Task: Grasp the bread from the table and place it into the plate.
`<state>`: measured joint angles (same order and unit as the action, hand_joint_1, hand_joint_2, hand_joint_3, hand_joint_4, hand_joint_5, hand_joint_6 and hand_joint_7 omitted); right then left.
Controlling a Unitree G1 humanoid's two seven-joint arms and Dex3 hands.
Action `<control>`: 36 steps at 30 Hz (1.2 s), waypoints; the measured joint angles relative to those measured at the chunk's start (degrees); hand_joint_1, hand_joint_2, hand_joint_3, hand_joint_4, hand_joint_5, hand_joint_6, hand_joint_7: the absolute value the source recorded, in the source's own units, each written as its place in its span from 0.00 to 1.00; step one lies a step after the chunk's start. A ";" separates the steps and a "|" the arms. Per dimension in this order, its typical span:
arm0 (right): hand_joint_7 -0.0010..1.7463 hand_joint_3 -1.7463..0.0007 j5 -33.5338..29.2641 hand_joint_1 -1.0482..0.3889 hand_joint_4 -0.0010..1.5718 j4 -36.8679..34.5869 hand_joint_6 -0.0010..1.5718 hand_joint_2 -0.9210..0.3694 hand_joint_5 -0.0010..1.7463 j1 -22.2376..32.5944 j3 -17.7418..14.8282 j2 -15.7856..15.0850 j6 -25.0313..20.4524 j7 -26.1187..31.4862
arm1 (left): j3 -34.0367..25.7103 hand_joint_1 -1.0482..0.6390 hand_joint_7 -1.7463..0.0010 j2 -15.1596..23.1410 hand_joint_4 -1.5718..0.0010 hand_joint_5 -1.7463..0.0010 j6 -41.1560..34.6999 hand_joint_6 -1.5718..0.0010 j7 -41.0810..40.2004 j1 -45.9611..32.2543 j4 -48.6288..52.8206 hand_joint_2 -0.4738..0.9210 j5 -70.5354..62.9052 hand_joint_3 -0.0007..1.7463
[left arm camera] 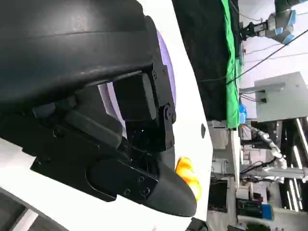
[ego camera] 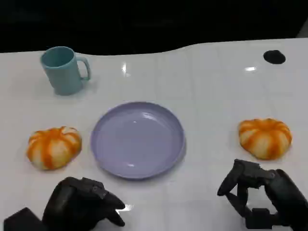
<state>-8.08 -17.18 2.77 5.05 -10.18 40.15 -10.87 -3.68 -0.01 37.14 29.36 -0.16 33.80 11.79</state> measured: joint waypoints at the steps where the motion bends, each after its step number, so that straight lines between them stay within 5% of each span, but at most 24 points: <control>1: 0.76 0.43 0.00 0.55 0.55 -0.02 0.49 0.28 1.00 0.00 0.00 0.00 0.02 0.00 | 0.00 0.00 0.87 0.00 0.07 0.64 0.00 0.00 0.00 0.00 0.00 0.99 0.00 0.00; 26: 0.73 0.43 -0.30 0.56 0.53 -0.03 0.51 0.29 1.00 -0.01 0.00 0.00 0.03 0.03 | -0.01 0.00 0.87 0.07 0.07 0.64 0.00 0.00 0.01 0.14 0.23 0.99 0.02 0.00; 30: 0.67 0.53 -0.21 0.56 0.50 -0.21 0.52 0.21 1.00 -0.16 0.00 0.00 0.37 0.03 | -0.02 0.00 0.87 0.08 0.07 0.64 0.00 0.00 0.03 0.24 0.48 1.00 0.01 0.00; 33: 0.61 0.62 0.46 0.57 0.47 -0.21 0.52 0.15 0.96 -0.21 -0.01 0.01 0.38 0.01 | -0.01 0.00 0.87 0.09 0.08 0.64 0.00 0.00 0.03 0.27 0.48 0.99 -0.01 0.00; 36: 0.53 0.67 1.21 0.58 0.43 -0.21 0.49 0.13 0.77 -0.25 -0.07 0.05 0.38 0.02 | -0.01 0.00 0.87 0.09 0.08 0.64 0.00 0.00 0.03 0.31 0.48 0.99 -0.01 0.00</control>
<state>-6.88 -17.39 2.53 4.98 -10.12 40.53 -10.85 -3.69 0.08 37.15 29.39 0.15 34.28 11.78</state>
